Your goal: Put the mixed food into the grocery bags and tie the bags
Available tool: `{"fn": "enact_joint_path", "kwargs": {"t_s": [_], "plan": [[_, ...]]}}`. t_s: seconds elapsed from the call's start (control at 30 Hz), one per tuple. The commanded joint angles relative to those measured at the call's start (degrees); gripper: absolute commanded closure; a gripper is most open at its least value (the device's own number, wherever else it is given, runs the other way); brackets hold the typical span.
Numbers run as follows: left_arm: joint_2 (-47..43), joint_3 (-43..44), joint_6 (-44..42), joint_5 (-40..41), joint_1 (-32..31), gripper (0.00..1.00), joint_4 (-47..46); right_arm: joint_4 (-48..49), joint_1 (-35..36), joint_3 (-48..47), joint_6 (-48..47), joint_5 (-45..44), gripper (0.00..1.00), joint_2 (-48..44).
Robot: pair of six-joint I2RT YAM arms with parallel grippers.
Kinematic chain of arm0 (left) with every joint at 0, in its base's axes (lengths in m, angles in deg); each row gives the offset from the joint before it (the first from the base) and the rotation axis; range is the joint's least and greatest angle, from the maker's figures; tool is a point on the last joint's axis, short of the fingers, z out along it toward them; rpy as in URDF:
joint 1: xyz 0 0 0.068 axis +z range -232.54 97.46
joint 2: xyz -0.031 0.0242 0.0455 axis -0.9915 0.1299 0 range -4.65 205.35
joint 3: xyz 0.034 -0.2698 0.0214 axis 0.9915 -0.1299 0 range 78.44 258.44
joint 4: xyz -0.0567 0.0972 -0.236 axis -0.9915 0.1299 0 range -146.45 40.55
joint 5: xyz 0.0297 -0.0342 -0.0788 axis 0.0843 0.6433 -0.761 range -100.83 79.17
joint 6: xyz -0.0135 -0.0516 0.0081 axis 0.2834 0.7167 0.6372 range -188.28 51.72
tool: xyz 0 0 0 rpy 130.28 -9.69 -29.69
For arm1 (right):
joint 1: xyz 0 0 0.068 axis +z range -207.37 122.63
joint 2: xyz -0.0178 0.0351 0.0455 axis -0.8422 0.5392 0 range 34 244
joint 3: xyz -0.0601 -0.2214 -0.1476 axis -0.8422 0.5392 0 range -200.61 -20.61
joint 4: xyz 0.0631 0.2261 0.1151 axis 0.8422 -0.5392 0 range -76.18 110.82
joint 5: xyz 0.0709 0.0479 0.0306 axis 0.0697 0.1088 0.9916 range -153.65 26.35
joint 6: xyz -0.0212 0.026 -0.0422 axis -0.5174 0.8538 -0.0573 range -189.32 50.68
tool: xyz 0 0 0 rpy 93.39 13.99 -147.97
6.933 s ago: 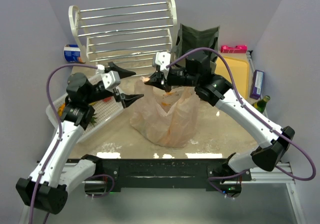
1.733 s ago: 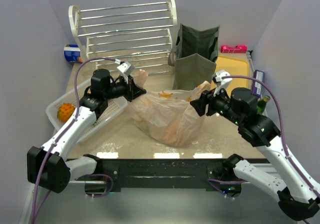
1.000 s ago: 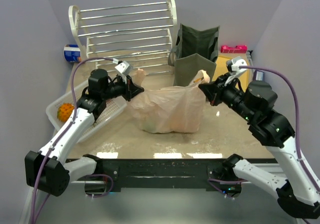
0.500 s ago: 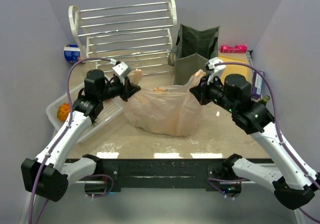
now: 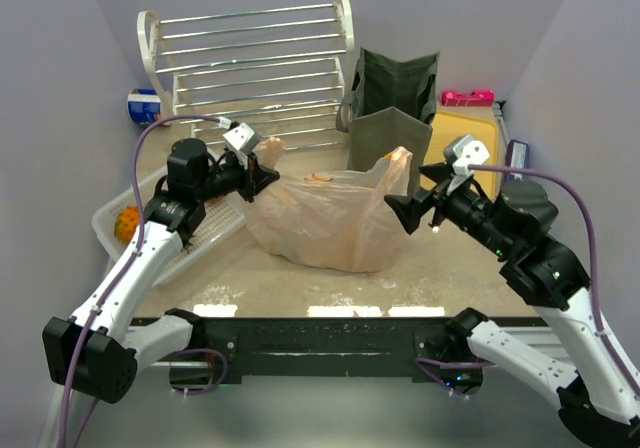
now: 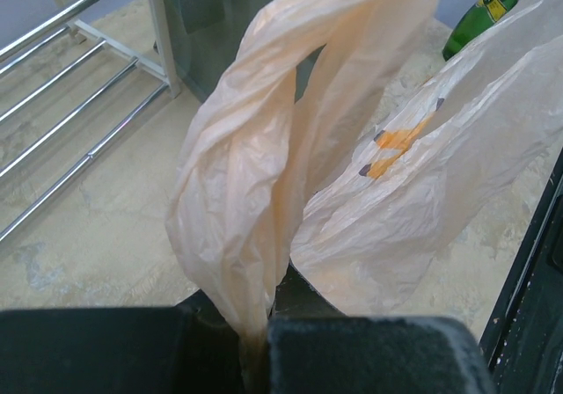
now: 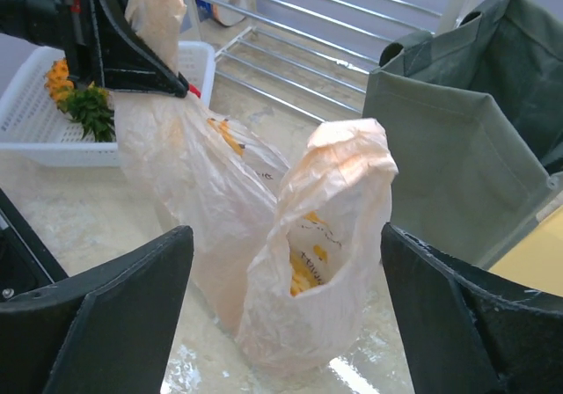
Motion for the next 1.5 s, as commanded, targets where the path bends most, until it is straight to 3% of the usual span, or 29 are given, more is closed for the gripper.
{"fn": "enact_joint_path", "kwargs": {"t_s": [0.0,0.27,0.47,0.7,0.9,1.0,1.03,1.23,1.3,1.4,1.47], "plan": [[-0.8,0.8,-1.4,0.0,0.6,1.0,-1.2,-1.5,-0.1,1.3,-4.2,-1.9,0.04,-3.3],[-0.9,0.7,-1.4,-0.8,0.8,1.0,-1.6,2.9,-0.1,6.0,-8.3,-1.7,0.01,1.0],[-0.6,0.7,-1.3,-1.9,0.8,1.0,-1.9,11.4,-0.1,11.3,-10.9,-3.2,0.01,0.8],[0.1,0.7,-1.0,-2.6,0.9,1.0,-2.2,20.0,0.0,15.6,-13.7,-9.6,0.01,0.2],[0.5,1.0,-0.9,-3.5,0.9,1.0,-2.2,27.7,0.0,19.3,-17.0,-6.0,0.02,0.7],[0.6,0.9,-1.1,-3.9,0.9,1.0,-2.1,29.5,-0.1,19.7,-17.7,-3.8,0.13,2.0],[0.6,1.0,-1.2,-4.4,0.9,1.0,-2.1,29.5,-0.1,20.7,-17.7,-3.1,0.26,2.0],[1.8,1.9,-0.8,-6.1,0.8,1.0,-1.3,34.7,-0.1,23.3,-15.8,4.0,0.68,-0.6],[3.0,2.5,0.6,-7.7,0.6,1.0,-1.8,33.9,-0.1,22.0,-14.9,8.7,0.76,0.5],[5.3,4.2,1.0,-9.6,-1.6,1.0,-0.5,33.1,0.0,20.1,-13.4,13.8,0.96,4.7],[7.4,5.8,-0.7,-9.6,-3.3,1.0,1.6,33.8,0.0,19.8,-11.9,19.3,1.0,7.2]]}}
